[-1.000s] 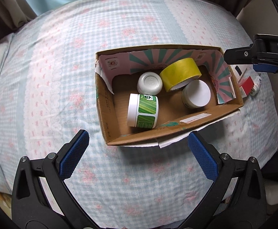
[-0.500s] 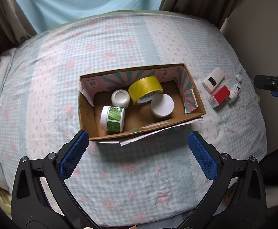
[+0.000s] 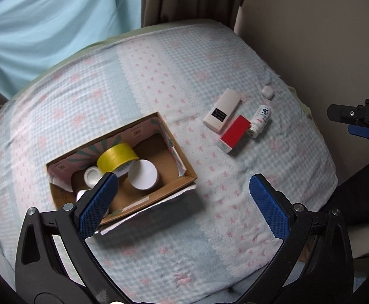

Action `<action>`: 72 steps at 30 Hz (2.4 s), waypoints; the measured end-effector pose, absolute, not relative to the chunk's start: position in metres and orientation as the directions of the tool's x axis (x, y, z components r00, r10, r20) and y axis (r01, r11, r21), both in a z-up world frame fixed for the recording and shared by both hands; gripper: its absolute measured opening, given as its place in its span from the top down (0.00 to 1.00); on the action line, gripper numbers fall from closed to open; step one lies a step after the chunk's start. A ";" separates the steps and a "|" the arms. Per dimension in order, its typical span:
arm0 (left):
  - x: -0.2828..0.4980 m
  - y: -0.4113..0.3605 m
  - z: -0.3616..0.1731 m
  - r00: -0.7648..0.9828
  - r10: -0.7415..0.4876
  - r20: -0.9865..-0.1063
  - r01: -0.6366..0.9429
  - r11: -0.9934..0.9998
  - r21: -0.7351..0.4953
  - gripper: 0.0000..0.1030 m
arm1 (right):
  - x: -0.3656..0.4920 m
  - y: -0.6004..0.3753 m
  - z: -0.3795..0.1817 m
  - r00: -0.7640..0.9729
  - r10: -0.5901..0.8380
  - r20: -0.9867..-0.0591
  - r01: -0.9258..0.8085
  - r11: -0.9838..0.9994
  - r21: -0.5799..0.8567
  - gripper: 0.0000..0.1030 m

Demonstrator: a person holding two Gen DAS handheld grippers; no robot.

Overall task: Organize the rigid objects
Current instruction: 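Move both tools back over the red box and white bottle, then grasp the red box with the left tool while the right tool grasps the white bottle, then carry the red box and white bottle into the cardboard box and release both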

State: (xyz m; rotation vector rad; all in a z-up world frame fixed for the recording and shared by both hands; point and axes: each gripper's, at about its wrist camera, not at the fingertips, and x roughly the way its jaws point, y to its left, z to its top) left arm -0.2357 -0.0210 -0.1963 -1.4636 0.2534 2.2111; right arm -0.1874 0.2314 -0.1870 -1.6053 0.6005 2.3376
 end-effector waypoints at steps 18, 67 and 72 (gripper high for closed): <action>-0.292 0.151 -0.284 -0.061 0.232 -0.971 -0.710 -0.694 -0.121 0.00 | -0.235 0.355 -0.284 -0.323 -0.245 -0.914 -0.645 -0.649 0.402 0.01; -0.353 0.239 -0.441 0.104 0.069 -0.992 -0.879 -0.461 -0.124 0.61 | -0.279 0.391 -0.473 -0.242 -0.404 -0.882 -0.879 -0.293 0.375 0.53; -0.365 0.229 -0.427 0.128 0.093 -0.987 -0.839 -0.521 -0.158 0.63 | -0.270 0.397 -0.461 -0.249 -0.391 -0.886 -0.869 -0.314 0.383 0.53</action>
